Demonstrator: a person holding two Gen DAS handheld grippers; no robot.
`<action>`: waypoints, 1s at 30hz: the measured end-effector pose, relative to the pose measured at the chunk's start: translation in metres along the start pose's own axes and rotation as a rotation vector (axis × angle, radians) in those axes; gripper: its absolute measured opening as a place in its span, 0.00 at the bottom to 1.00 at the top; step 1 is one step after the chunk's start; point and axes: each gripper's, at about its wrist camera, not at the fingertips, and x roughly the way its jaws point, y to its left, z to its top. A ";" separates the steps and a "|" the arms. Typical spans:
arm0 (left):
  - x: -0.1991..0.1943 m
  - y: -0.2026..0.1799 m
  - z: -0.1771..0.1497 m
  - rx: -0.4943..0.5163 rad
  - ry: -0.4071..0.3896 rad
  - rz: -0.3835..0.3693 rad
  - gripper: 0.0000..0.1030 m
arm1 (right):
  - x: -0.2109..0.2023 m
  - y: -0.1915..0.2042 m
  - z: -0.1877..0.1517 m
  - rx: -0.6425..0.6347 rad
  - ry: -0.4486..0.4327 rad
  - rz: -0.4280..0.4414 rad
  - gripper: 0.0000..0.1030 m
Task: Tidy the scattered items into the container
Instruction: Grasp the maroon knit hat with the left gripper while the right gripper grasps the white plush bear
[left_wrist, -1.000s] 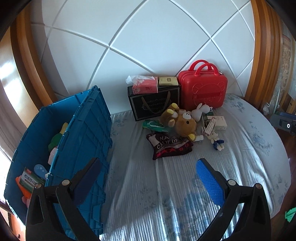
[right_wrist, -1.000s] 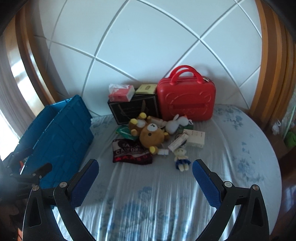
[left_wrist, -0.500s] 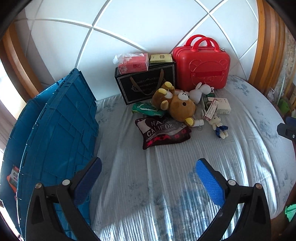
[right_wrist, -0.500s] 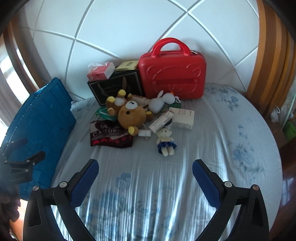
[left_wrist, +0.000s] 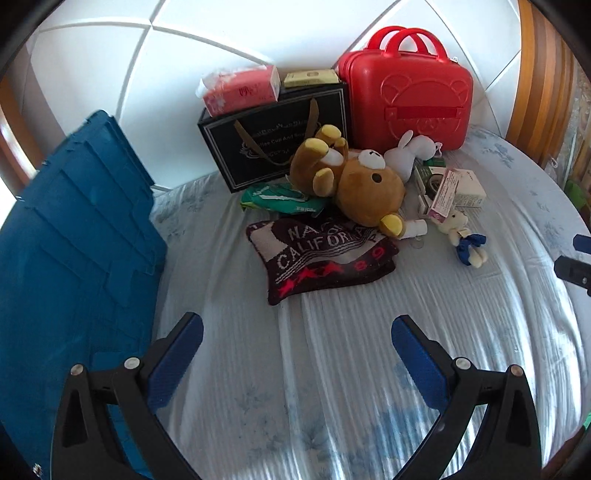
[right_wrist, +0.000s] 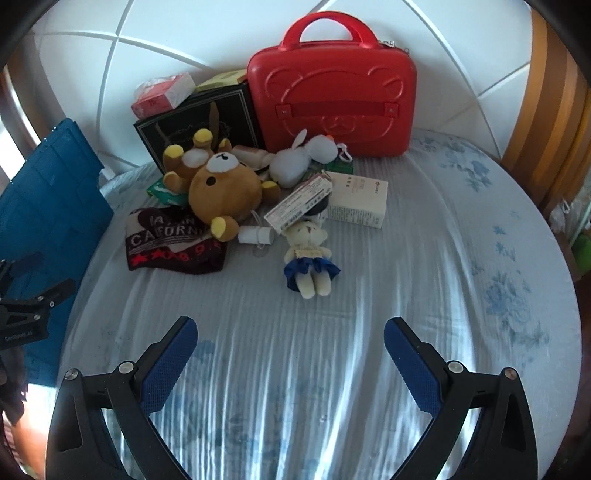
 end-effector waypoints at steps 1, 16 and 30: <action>0.012 0.000 0.001 0.008 0.005 0.005 1.00 | 0.011 -0.001 -0.001 -0.001 0.012 -0.004 0.99; 0.163 -0.001 0.038 -0.025 0.099 0.036 1.00 | 0.134 -0.013 0.018 -0.015 0.049 -0.046 0.99; 0.192 -0.036 0.045 0.044 0.115 -0.048 0.36 | 0.194 -0.011 0.046 -0.063 0.021 -0.150 0.77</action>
